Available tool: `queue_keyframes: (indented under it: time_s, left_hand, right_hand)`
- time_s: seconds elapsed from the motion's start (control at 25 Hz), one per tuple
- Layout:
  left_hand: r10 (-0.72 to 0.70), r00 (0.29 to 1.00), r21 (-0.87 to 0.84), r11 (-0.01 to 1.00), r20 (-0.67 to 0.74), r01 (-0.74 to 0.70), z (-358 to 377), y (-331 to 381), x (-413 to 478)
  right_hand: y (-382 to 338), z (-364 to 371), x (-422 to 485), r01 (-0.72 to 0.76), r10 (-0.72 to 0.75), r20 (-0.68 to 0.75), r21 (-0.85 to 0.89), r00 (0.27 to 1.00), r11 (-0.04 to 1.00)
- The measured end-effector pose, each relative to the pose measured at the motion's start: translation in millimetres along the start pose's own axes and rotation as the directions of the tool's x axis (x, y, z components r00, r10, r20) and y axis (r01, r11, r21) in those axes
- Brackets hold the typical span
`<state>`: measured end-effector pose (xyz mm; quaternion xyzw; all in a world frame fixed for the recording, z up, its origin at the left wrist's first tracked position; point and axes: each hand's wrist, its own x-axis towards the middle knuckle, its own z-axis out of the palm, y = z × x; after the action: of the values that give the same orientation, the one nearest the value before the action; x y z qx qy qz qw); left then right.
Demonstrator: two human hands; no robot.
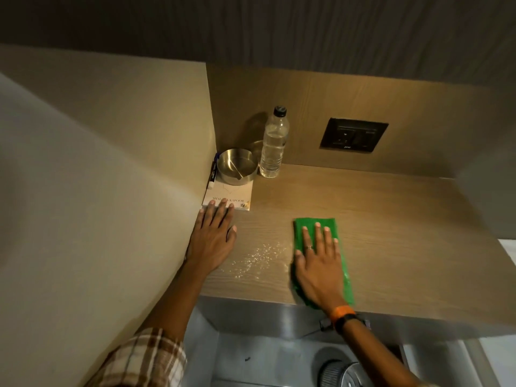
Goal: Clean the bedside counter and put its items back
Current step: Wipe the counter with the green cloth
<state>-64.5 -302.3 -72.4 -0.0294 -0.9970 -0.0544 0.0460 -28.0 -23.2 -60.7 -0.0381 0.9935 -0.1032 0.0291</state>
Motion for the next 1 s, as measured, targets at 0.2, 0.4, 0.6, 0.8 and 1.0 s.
queue_keyframes:
  time_s: [0.2, 0.4, 0.6, 0.8, 1.0]
  left_hand:
    - [-0.012, 0.99, -0.189, 0.981, 0.142, 0.039, -7, -7, 13]
    - [-0.004, 0.986, -0.257, 0.966, -0.168, -0.039, -37, 32, -8]
    - [0.266, 0.956, -0.063, 0.964, 0.121, -0.26, -13, 82, -20]
    - [-0.057, 0.989, -0.022, 0.998, 0.135, 0.061, -18, 52, -48]
    - [-0.284, 0.955, 0.038, 0.959, 0.083, 0.282, -34, 47, -101]
  right_hand:
    - [-106, 11, 3, 0.329, -0.335, 0.056, 0.106, 0.94, 0.939]
    - [-72, -21, -5, 0.175, -0.173, -0.07, 0.673, 0.982, 0.718]
    - [-26, -22, -15, -0.027, 0.156, -0.175, 0.575, 0.972, 0.818]
    - [-37, -15, -35, 0.066, 0.019, -0.195, 0.419, 0.981, 0.906]
    - [-59, -9, -37, 0.116, -0.115, -0.015, 0.189, 0.993, 0.975]
